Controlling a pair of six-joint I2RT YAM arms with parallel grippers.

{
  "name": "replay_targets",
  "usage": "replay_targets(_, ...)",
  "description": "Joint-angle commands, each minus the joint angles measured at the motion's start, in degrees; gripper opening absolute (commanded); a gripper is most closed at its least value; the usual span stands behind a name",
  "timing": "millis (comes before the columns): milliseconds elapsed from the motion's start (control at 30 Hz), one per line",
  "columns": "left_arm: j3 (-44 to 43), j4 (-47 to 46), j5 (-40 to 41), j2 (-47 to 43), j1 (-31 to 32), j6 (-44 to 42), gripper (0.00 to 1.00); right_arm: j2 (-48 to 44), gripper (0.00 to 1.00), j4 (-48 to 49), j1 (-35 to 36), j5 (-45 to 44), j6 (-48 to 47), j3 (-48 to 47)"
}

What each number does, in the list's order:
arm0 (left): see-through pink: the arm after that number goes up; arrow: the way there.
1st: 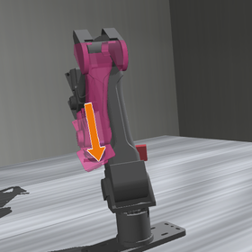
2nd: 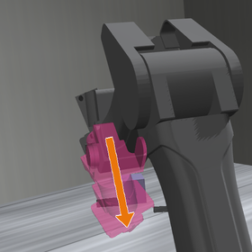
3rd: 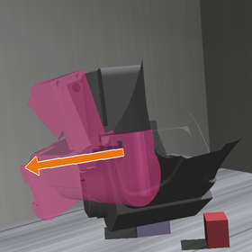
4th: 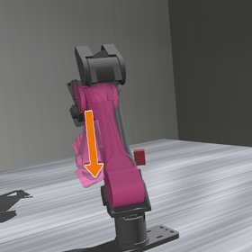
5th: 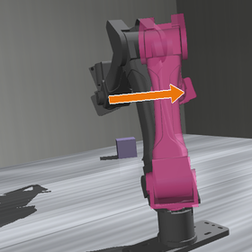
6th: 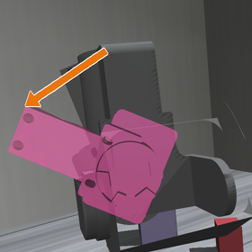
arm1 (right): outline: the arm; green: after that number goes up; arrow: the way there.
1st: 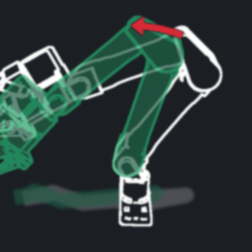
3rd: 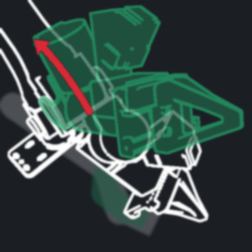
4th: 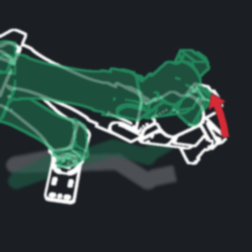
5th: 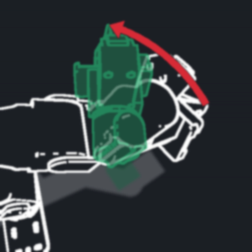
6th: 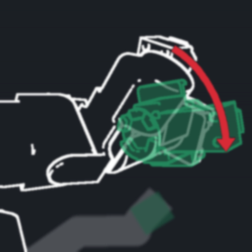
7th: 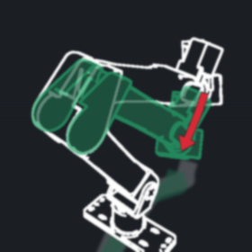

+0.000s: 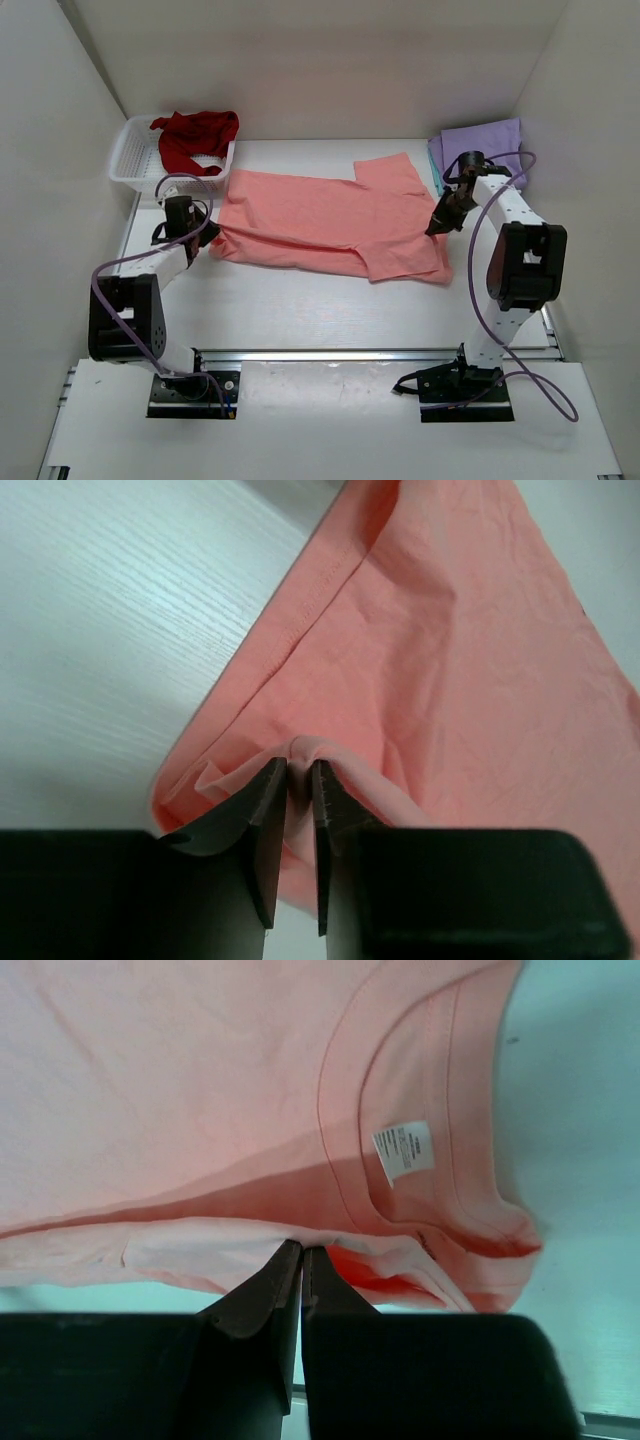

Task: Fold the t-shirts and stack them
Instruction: Fold the flattened tshirt in 1/3 of the way

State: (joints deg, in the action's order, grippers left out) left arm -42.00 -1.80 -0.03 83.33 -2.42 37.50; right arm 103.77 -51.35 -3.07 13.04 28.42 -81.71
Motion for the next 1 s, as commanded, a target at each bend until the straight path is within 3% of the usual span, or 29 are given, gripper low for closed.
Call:
replay_targets(0, -2.0, 0.0, -0.1, 2.1, -0.5, 0.2, 0.29, 2.4, 0.00, 0.6, 0.5, -1.3, -0.8, -4.5)
replay_targets(133, -4.6, 1.7, -0.1, 3.3, -1.9, -1.2, 0.41, 3.4, 0.21, -0.3, 1.2, -4.0, -2.2, -8.1)
replay_targets(233, -5.5, 5.4, 2.0, 2.5, -2.6, -3.9, 0.43, 3.9, 0.28, -1.5, 2.2, -6.8, -4.3, -10.7)
replay_targets(467, -2.5, 8.7, 1.7, -1.6, -2.3, -10.7, 0.45, 0.6, 0.29, 1.4, 4.6, -5.6, -6.4, -6.4)
replay_targets(633, 4.0, 4.1, -2.9, -4.1, -2.6, -9.5, 0.50, -1.7, 0.29, 3.6, 6.6, -3.7, -5.6, -1.0)
replay_targets(800, 4.6, -0.1, -3.9, -3.2, -1.4, -9.8, 0.54, -4.1, 0.28, 6.4, 7.7, -1.8, -5.7, 3.0)
replay_targets(933, 6.0, -4.6, -3.3, 0.1, -0.8, -7.5, 0.53, -4.4, 0.29, 9.2, 9.0, -0.6, -5.6, 5.1)
replay_targets(967, 5.4, -5.0, -4.4, 0.7, -0.8, -7.5, 0.46, -3.8, 0.29, 10.2, 9.7, -0.6, -5.7, 6.3)
